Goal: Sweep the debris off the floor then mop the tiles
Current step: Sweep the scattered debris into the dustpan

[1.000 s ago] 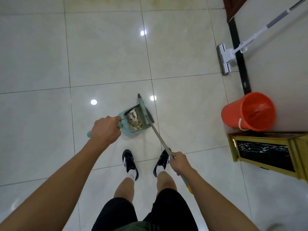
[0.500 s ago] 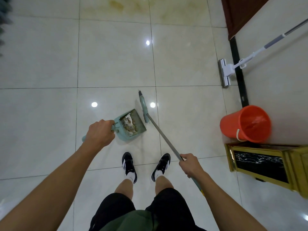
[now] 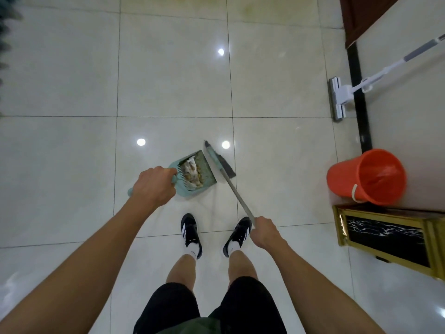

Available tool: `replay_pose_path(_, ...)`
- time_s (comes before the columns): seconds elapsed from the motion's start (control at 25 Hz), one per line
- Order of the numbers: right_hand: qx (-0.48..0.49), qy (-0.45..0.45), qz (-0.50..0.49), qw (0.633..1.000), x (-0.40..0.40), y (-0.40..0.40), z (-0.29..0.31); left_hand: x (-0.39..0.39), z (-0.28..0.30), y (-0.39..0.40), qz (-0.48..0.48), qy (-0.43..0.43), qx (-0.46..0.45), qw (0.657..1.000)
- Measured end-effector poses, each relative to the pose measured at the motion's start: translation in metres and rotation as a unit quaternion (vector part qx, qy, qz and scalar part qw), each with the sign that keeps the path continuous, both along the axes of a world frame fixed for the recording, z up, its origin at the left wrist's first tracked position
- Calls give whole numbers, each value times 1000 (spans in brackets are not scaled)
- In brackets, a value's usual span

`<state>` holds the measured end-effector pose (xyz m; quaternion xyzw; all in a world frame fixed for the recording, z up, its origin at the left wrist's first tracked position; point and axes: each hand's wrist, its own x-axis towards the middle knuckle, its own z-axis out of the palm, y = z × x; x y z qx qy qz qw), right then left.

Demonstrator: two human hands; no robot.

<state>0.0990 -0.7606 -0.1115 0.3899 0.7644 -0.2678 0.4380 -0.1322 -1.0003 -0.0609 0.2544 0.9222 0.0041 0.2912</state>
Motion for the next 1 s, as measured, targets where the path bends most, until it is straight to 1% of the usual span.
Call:
replay_pose_path(0.08, -44, 11, -61, 997, 5, -15, -3, 2, -1, 5, -9, 3, 5, 1000)
replay_pose_path(0.2, -70, 28, -129, 989, 14, -18, 5, 5, -1, 2, -11, 3, 1, 1000)
replay_pose_path(0.32, -52, 37, -217, 974, 25, 0, 16, 2, 2, -13, 2, 6, 6, 1000)
replay_pose_path(0.4, -31, 37, -248, 967, 31, 15, 21, 2, 5, -26, 22, 2, 13, 1000)
replay_pose_path(0.44, -19, 37, -243, 969, 34, 21, 23, 3, 6, -33, 30, -1, 16, 999)
replay_pose_path(0.52, 5, 47, -198, 979, 40, 30, 26, 6, 9, -43, 34, -1, 15, 999)
replay_pose_path(0.64, 36, 67, -90, 993, 36, 33, 25, 4, 15, -56, 50, 3, 6, 999)
replay_pose_path(0.76, 53, 51, 0, 997, 19, 18, 15, 1, 15, -66, 67, 15, 0, 998)
replay_pose_path(0.84, 31, 39, 17, 999, 8, 0, 10, 4, 13, -66, 64, 10, -3, 998)
replay_pose_path(1.0, -52, 13, -20, 998, 0, -33, 9, 13, 9, -60, 44, 14, -6, 999)
